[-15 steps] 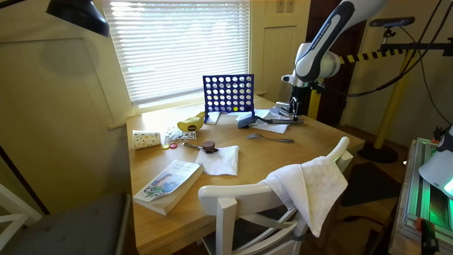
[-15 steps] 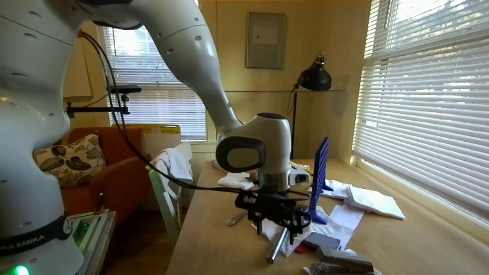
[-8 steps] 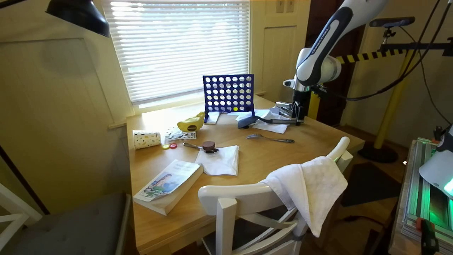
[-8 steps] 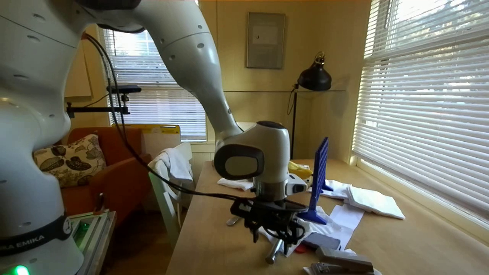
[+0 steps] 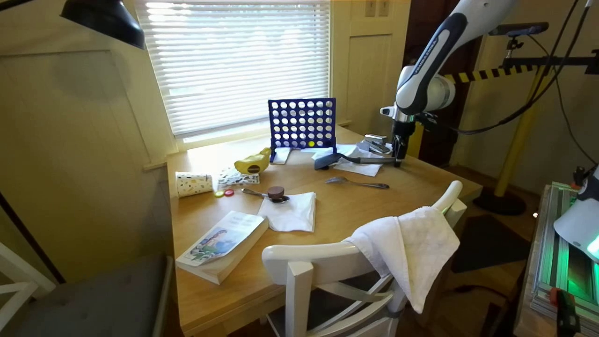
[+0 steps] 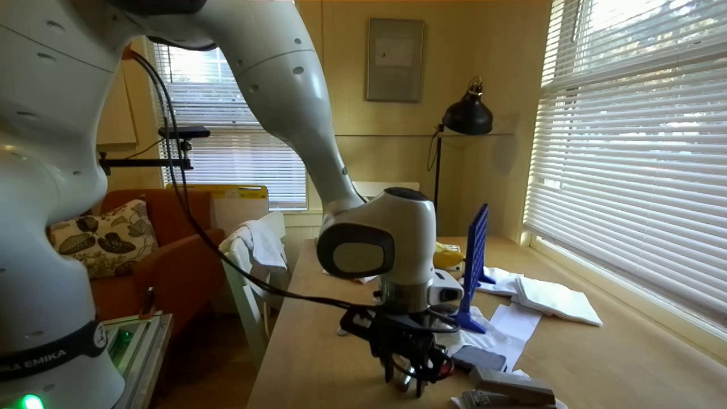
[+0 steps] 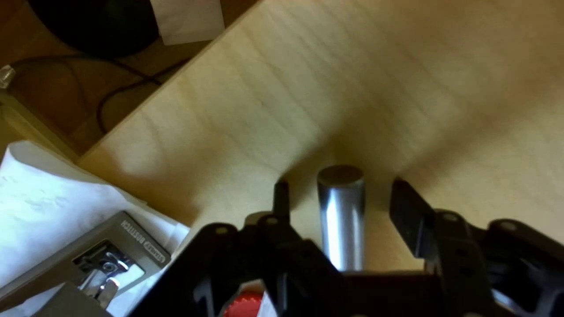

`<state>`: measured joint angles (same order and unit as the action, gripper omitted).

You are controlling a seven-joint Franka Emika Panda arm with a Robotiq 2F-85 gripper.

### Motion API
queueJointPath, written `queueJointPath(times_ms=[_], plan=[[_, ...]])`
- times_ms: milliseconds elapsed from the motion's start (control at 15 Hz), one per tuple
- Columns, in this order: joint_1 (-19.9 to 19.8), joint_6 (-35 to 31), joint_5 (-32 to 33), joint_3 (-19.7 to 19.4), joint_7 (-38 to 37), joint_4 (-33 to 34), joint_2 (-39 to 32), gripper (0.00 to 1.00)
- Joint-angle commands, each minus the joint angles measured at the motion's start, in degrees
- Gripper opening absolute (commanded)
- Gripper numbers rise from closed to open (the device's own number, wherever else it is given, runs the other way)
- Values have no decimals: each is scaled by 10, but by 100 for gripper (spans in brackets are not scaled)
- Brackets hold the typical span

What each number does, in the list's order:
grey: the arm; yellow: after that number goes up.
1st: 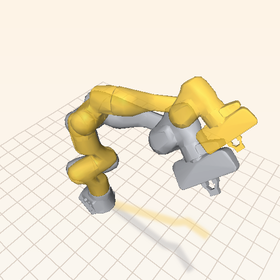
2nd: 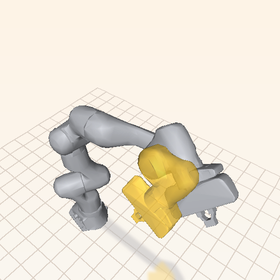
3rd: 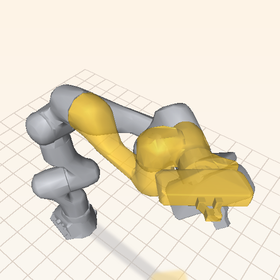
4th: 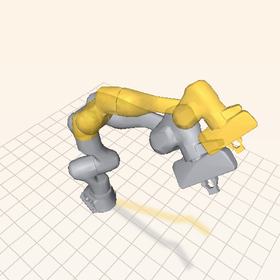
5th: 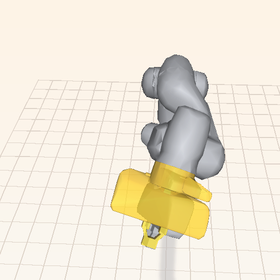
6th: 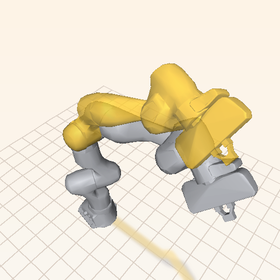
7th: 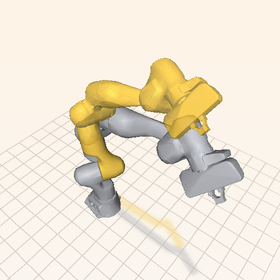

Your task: Move the silver spatula to the left

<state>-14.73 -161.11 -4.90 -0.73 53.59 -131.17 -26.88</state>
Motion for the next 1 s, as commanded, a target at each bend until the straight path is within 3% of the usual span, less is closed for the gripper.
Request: queueJointPath(times_ms=[0,267,600,933], plan=[[0,-15,37,-5,-28,3,-10,30],[10,-6,67,-6,-37,12,-10,5],[18,-24,115,-2,-25,-7,23,6],[-6,-108,132,48,27,-50,68,6]])
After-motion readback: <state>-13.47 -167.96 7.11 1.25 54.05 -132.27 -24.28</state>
